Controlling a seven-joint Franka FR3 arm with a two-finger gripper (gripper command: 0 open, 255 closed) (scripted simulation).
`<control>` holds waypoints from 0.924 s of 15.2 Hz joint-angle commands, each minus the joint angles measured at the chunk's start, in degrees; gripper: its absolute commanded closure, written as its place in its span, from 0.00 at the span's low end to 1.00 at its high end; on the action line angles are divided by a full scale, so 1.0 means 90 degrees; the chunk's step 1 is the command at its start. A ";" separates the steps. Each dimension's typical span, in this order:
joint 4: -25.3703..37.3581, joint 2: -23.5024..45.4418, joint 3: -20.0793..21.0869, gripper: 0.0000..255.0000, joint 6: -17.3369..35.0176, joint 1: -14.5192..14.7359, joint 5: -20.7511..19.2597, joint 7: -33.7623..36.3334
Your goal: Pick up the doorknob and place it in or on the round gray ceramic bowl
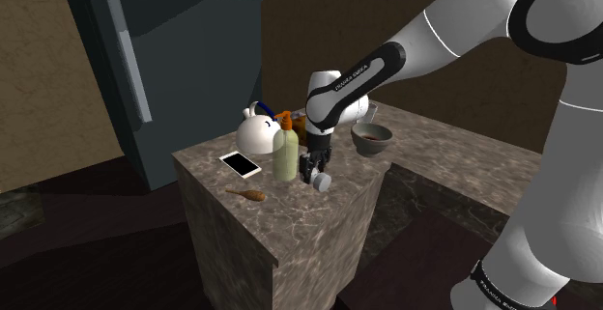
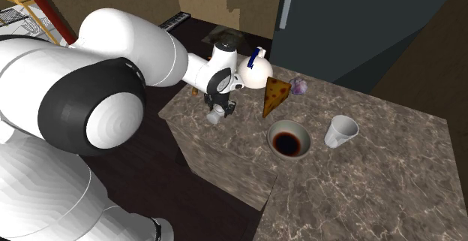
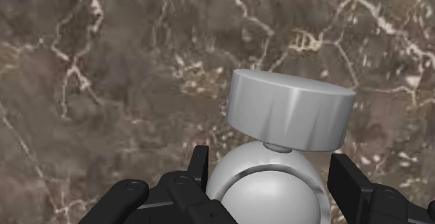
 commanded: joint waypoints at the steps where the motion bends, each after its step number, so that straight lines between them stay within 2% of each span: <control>1: -0.0001 0.0000 -0.0001 1.00 -0.0001 0.0000 -0.0001 0.0000; 6: -0.0003 0.0001 -0.0001 1.00 0.0002 -0.0001 0.0000 0.0000; 14: 0.0167 -0.0462 -0.0017 1.00 -0.0628 -0.0004 -0.0065 0.0090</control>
